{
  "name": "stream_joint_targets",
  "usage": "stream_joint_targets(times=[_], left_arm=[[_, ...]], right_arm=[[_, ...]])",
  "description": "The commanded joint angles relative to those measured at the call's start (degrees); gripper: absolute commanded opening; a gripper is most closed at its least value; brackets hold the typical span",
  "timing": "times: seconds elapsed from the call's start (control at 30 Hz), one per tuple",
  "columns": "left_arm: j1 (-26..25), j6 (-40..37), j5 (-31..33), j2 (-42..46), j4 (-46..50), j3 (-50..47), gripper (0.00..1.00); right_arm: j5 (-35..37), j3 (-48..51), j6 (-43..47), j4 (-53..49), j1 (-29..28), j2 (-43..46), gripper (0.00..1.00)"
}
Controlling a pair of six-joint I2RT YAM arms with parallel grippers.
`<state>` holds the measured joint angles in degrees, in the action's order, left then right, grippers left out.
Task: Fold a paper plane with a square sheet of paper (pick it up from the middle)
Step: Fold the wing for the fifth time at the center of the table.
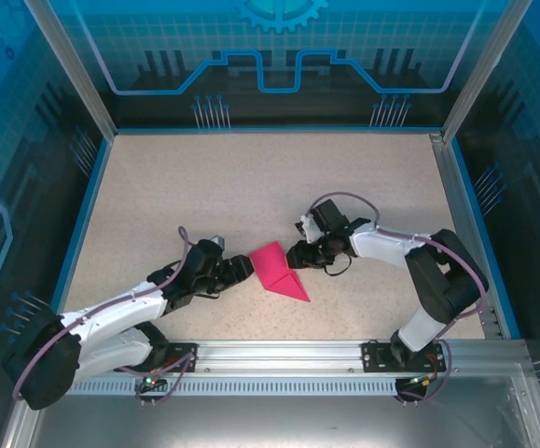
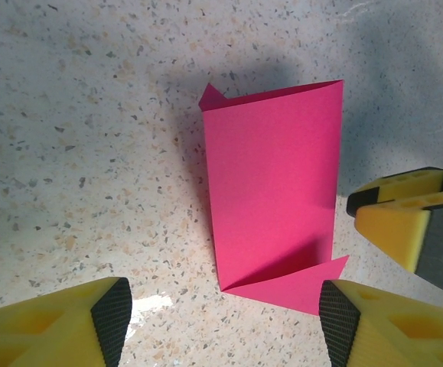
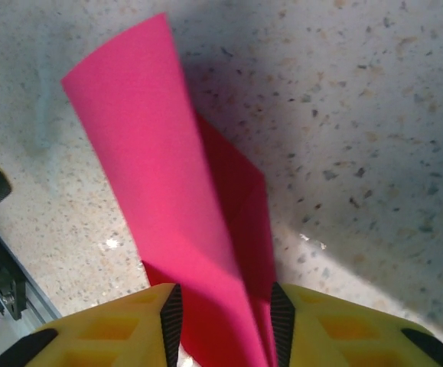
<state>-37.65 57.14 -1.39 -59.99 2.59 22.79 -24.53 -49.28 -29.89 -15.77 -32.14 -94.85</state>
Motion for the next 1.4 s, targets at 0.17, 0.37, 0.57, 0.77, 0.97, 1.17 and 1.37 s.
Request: stream_joint_targets(times=[0.17, 0.37, 0.57, 0.77, 0.97, 1.17, 1.37], left_arm=[[0.32, 0.51, -2.05, -2.96, -0.81, 2.25, 0.7], [0.31, -0.38, -2.85, -5.01, -1.6, 3.34, 0.69], [0.12, -0.43, -4.76, -7.81, -4.38, 3.48, 0.69], [-0.03, -1.38, -6.57, -11.69, -6.45, 5.04, 0.69], [-0.13, -2.06, -7.9, -15.36, -7.72, 6.62, 0.68], [-0.08, -1.39, -7.14, -18.13, -8.54, 7.31, 0.68], [-0.03, -0.34, -7.22, -21.13, -9.35, 8.5, 0.66]], right_arm=[[-5.3, 0.92, -0.21, 5.12, 1.29, -2.79, 0.35], [-4.6, 4.25, -3.95, 9.64, 1.27, -3.74, 0.3], [-1.32, 10.87, -14.3, 16.59, 1.01, -0.94, 0.16], [4.67, 15.03, -19.11, 17.16, -1.43, 3.91, 0.22], [9.12, 14.39, -12.52, 7.91, -0.9, 14.37, 0.39], [1.74, 12.81, -7.34, 7.15, -2.55, 19.28, 0.34], [-2.27, 8.47, -6.26, 9.13, -7.33, 11.23, 0.19]])
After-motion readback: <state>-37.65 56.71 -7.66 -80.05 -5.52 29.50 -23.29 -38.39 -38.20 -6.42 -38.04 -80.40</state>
